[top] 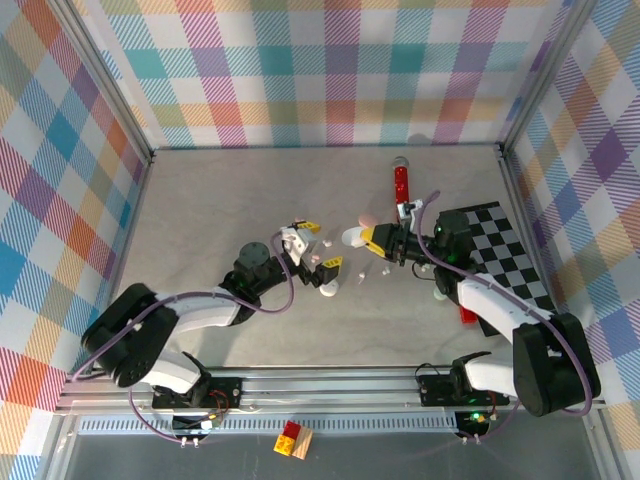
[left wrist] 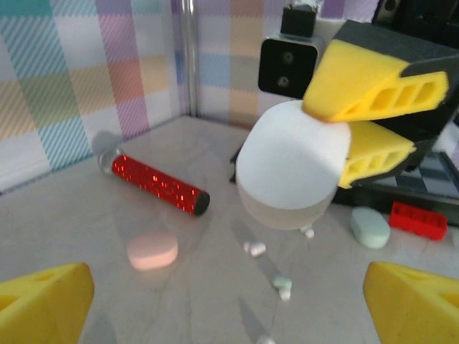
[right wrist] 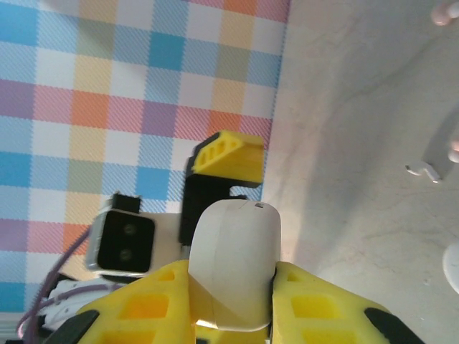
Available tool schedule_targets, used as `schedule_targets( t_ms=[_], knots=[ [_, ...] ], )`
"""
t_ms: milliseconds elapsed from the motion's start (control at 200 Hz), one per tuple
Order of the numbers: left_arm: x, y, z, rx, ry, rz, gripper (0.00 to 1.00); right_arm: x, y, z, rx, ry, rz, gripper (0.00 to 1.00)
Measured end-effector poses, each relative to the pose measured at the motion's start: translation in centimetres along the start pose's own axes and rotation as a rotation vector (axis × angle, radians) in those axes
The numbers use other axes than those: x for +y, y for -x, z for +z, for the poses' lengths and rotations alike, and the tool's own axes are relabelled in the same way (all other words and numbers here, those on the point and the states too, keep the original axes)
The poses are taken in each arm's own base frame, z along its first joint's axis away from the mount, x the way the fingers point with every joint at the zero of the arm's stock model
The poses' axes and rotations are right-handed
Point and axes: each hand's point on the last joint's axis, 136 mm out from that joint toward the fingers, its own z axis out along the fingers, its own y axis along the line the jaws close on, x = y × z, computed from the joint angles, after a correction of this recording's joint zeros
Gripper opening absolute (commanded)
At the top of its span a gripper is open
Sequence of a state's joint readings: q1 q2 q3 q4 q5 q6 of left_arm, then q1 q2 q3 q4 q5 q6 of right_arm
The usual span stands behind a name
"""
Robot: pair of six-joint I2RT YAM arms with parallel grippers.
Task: Insert the wireless bluetooth earbuds into the charging case
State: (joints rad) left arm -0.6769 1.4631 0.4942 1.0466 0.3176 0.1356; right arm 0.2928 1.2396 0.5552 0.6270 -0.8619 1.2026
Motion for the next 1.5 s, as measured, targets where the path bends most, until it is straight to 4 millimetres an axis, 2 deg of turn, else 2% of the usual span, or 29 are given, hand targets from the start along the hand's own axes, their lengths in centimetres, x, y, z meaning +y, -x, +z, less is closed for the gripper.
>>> schedule_targets(
  t_ms=[150,305,425,565,600,705,740,1065,1300,1425,1505],
  knots=[
    [-0.4,0.3,0.7,-0.062,-0.041,-0.001,0.94,1.4,-0.1,-0.2,-0.004,0.067,0.022,0.17],
    [-1.1,2.8,1.4,-0.146,-0.097,0.022,0.94,3.0,0.3,-0.4,-0.018,0.122,0.033,0.17],
    [-1.6,4.4,2.2,-0.193,-0.148,0.034,0.88,4.1,0.6,-0.5,-0.031,0.16,0.035,0.15],
    [-2.3,5.3,3.1,-0.215,-0.209,0.031,0.86,4.9,0.7,-0.7,-0.037,0.188,0.057,0.15],
    [-2.4,5.5,3.3,-0.219,-0.221,0.034,0.83,5.1,0.8,-0.7,-0.038,0.195,0.063,0.16],
    [-2.8,5.9,3.5,-0.226,-0.251,0.037,0.78,5.1,0.9,-0.7,-0.042,0.205,0.09,0.16],
    [-2.8,6.0,3.5,-0.229,-0.258,0.038,0.73,5.1,0.9,-0.7,-0.041,0.207,0.096,0.16],
    [-3.1,6.5,4.0,-0.244,-0.301,0.033,0.61,4.6,1.1,-0.5,-0.036,0.209,0.16,0.16],
    [-3.1,6.7,4.1,-0.25,-0.309,0.038,0.49,4.5,1.1,-0.4,-0.028,0.211,0.183,0.16],
    [-3.0,6.7,4.1,-0.248,-0.307,0.035,0.48,4.5,1.1,-0.4,-0.027,0.212,0.189,0.16],
    [-3.0,6.7,4.1,-0.249,-0.309,0.035,0.52,4.5,1.1,-0.4,-0.027,0.215,0.19,0.16]
  ],
)
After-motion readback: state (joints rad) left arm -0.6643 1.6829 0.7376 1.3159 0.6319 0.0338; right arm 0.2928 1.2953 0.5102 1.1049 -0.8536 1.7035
